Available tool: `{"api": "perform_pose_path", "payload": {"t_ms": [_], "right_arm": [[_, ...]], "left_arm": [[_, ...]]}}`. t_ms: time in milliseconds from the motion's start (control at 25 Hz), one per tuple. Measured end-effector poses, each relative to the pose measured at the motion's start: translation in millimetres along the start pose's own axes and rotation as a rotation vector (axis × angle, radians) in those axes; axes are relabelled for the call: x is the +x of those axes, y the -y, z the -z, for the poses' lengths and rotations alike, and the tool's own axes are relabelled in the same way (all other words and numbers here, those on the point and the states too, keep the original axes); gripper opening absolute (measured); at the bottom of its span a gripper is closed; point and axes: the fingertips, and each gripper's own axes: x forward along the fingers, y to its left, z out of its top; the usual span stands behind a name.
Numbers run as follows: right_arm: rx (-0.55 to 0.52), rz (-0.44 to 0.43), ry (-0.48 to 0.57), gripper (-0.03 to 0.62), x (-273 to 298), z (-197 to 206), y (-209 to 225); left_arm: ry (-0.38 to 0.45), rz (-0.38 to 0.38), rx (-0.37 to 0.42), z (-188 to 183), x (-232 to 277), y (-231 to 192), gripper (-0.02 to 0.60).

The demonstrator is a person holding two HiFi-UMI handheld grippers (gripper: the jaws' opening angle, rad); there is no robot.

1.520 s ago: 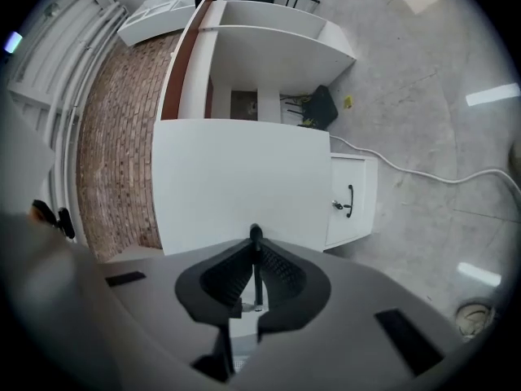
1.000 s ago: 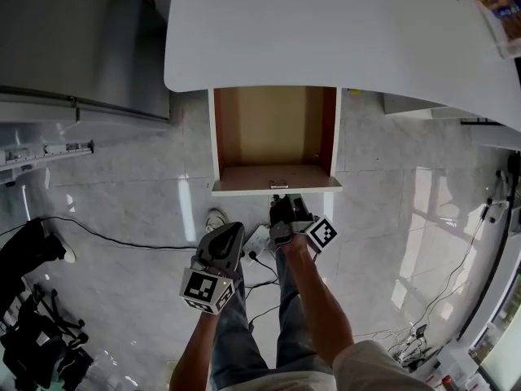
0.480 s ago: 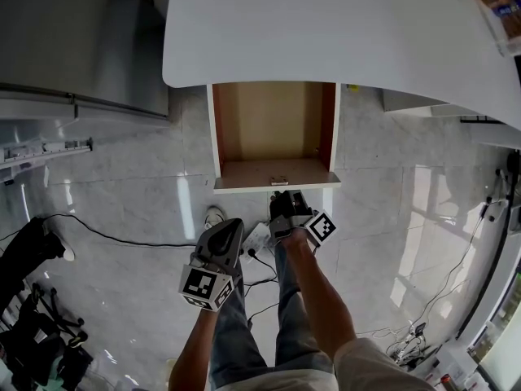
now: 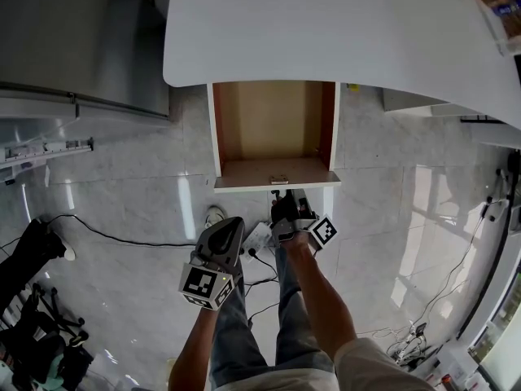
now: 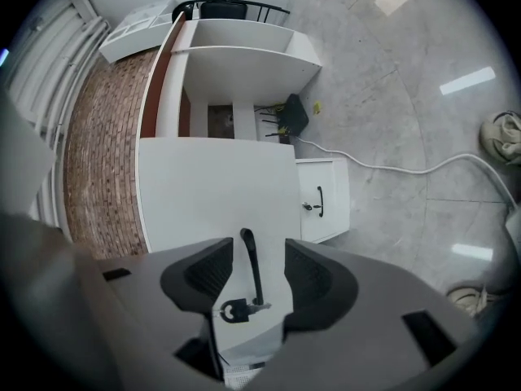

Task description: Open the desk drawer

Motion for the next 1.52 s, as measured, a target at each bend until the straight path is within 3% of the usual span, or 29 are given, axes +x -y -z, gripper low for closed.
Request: {"api": "perform_pose_path", "payload": {"t_ms": [440,560,720,1080,1240,1360,1520], "right_arm": [[-0.013,0.020,-0.050,0.195,-28.2,9.9,3.3],[-0.023,0.011,-0.056,0.148,-35.5,13.5,-4.3],[-0.045,0.011,-0.063,0.026,-44.2,15.4,-20.0],[-0.100,-0.029,-0.082,0.017,-39.1,10.9,-46.3],[-0.267,0.015,-0.183,0.017,-39.0,19.3,-65.2],[-0.550,0.059,-0.247,0.017,-45.2,17.2,-89.2],[-0.917,0.024,-0.244,0.017,-52.2,9.2,-154.0]], "left_arm": [[-0.005,0.014,0.007,4.8,1.2,11.4,0.012],[0.000,0.018,0.015,0.2,0.6,14.8,0.012],[0.015,0.027,0.030,-14.1,2.7,22.9,0.012],[0.016,0.060,0.066,-25.6,11.6,36.7,0.012],[0.010,0.052,0.067,-28.2,7.6,37.2,0.012],[0.021,0.056,0.078,-40.9,6.7,46.8,0.012],[0.055,0.068,0.114,-72.6,6.0,64.3,0.012]]}}
